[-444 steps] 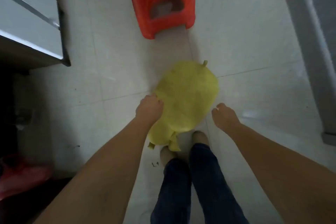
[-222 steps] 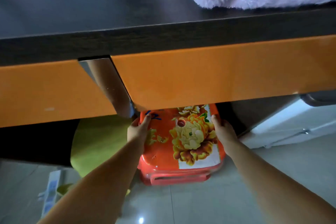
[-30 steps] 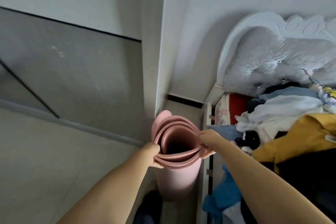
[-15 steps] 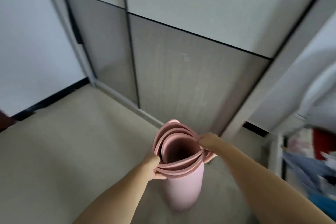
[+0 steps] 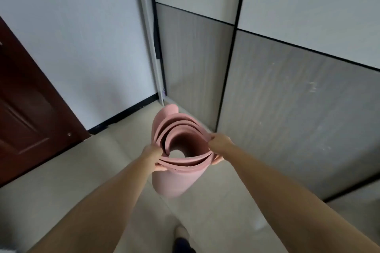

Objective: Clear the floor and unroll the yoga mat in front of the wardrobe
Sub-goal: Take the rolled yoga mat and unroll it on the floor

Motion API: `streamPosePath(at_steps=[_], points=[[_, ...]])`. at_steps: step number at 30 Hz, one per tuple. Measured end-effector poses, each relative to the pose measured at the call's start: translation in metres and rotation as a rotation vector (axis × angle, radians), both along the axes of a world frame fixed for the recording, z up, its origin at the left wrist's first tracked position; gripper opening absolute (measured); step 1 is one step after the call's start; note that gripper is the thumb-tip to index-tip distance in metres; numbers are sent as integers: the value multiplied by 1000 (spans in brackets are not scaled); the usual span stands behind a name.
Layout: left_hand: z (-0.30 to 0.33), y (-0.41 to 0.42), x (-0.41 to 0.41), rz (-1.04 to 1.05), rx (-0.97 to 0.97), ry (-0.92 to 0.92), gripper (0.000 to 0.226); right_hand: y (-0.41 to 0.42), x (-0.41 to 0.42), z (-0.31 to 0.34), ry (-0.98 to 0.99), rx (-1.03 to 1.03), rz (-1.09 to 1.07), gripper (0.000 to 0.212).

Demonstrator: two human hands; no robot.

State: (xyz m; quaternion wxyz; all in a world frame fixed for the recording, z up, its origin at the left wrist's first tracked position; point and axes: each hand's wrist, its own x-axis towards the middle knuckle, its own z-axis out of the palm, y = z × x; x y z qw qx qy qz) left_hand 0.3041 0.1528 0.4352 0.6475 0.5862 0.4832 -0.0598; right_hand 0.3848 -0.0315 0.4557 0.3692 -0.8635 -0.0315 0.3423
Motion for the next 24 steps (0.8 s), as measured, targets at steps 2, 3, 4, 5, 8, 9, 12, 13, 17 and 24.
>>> streamPosePath(at_steps=[2, 3, 4, 5, 8, 9, 12, 13, 17, 24], points=[[-9, 37, 27, -30, 1, 0, 40, 36, 25, -7, -9, 6, 9, 46], [-14, 59, 45, -25, 10, 10, 40, 54, 41, -9, -18, -7, 21, 48], [-17, 76, 59, -21, 10, 21, 41, 70, 57, -13, -17, -16, 15, 50], [-20, 93, 75, -38, -2, 25, 41, 87, 76, -14, -7, -16, -2, 52], [-33, 144, 109, -54, -49, 22, 43, 139, 117, -15, 1, -51, 4, 48], [-38, 163, 120, -58, -63, 27, 44, 157, 128, -14, -10, -67, 11, 46], [-52, 205, 147, -72, -102, 9, 43, 196, 150, -20, -34, -115, 40, 45], [-57, 217, 160, -91, -120, -3, 44, 206, 157, -25, -38, -137, 38, 46], [-84, 250, 212, -177, -178, -65, 47, 227, 173, -53, -54, -125, -215, 58], [-163, 331, 270, -284, -341, -137, 58, 312, 174, -132, -199, -134, -541, 62]])
